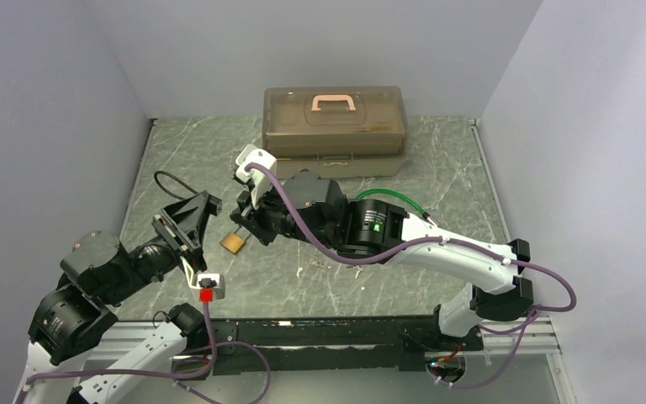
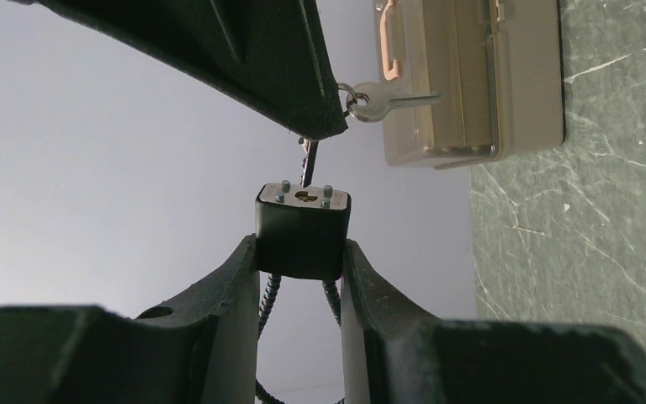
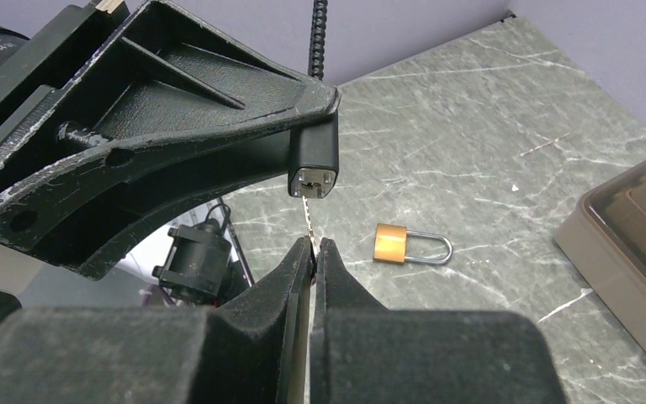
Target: Unlock with the key
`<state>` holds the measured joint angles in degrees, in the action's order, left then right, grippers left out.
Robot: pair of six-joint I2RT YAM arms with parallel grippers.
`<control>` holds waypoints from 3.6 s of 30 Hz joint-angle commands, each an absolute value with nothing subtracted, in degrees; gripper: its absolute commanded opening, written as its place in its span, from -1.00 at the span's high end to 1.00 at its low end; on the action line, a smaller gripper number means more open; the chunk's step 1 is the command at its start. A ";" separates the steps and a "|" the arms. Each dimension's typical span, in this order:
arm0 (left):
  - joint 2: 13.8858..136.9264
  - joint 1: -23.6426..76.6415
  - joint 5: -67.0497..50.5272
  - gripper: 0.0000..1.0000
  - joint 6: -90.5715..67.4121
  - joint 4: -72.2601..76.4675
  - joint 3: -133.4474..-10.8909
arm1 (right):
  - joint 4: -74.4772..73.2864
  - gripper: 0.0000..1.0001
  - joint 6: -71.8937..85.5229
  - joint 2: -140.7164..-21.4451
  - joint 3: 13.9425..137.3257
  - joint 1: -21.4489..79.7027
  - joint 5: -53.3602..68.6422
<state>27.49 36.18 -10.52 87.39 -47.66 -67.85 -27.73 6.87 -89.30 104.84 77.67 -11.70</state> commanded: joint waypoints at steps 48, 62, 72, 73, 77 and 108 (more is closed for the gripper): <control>27.27 35.57 -12.10 1.00 89.23 -47.02 -69.41 | -21.81 1.00 5.27 -88.45 105.65 77.83 -14.73; 27.35 35.42 -13.13 1.00 89.17 -46.95 -69.80 | -21.72 1.00 5.01 -91.07 107.27 77.83 -14.68; 27.26 35.35 -13.18 1.00 88.47 -46.65 -70.34 | -22.59 1.00 5.85 -93.59 108.58 77.83 -12.97; 27.29 35.41 -13.18 1.00 88.47 -46.68 -70.40 | -22.63 1.00 5.95 -93.70 108.59 77.82 -12.84; 27.44 35.28 -13.29 1.00 88.87 -47.20 -70.44 | -22.59 1.00 6.13 -94.23 109.01 77.79 -12.19; 25.87 35.33 -11.78 1.00 99.31 -49.14 -66.90 | -22.59 1.00 7.49 -89.79 105.23 77.80 -11.08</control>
